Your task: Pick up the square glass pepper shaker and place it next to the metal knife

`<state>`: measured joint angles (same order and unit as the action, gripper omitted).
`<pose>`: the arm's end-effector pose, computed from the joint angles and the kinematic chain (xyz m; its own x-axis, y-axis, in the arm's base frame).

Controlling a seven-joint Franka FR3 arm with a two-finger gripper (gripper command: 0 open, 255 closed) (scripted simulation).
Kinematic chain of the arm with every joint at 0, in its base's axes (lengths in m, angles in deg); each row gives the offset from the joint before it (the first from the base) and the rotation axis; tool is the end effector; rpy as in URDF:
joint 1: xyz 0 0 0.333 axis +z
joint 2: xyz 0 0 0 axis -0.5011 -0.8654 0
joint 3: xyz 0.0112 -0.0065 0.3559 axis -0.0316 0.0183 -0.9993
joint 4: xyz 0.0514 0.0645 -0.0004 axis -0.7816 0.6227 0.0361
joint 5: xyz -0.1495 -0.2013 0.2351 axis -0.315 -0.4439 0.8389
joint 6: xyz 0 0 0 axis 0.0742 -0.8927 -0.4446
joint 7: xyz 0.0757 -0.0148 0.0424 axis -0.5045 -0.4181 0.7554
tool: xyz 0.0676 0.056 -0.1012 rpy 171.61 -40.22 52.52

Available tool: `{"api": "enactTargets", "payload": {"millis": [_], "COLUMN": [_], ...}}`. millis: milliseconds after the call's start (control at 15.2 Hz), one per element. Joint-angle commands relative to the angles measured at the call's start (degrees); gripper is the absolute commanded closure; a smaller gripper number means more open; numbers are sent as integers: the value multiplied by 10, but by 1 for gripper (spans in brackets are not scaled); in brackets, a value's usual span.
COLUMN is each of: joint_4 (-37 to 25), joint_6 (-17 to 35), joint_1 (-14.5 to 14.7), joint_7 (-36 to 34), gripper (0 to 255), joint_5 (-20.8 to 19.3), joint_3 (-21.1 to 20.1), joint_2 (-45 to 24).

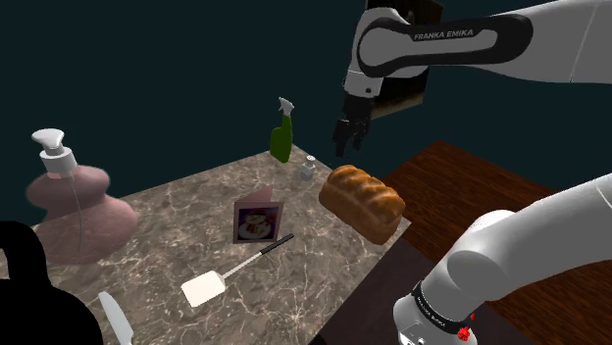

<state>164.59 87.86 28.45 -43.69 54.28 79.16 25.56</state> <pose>0.3450 0.0132 0.5235 0.9796 0.1507 -0.1329 0.1438 -0.9878 -0.0598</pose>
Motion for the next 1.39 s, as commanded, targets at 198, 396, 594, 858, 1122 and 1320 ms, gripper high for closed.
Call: {"api": "enactTargets", "payload": {"millis": [198, 396, 594, 858, 1122, 1320], "joint_4": [-59, -104, -156, -237, -266, -248], "joint_6": [45, 63, 74, 78, 91, 113], "joint_1": [-5, -8, -9, -9, -9, -9], "joint_7": [-6, -11, -17, -23, -26, -27], "gripper": [0, 0, 0, 0, 0, 0], "joint_5": [-17, -29, -41, -57, -64, -65], "joint_3": [-3, -4, -3, 0, 2, 3], "joint_2": [-117, -188, -259, -354, -401, -405]}}
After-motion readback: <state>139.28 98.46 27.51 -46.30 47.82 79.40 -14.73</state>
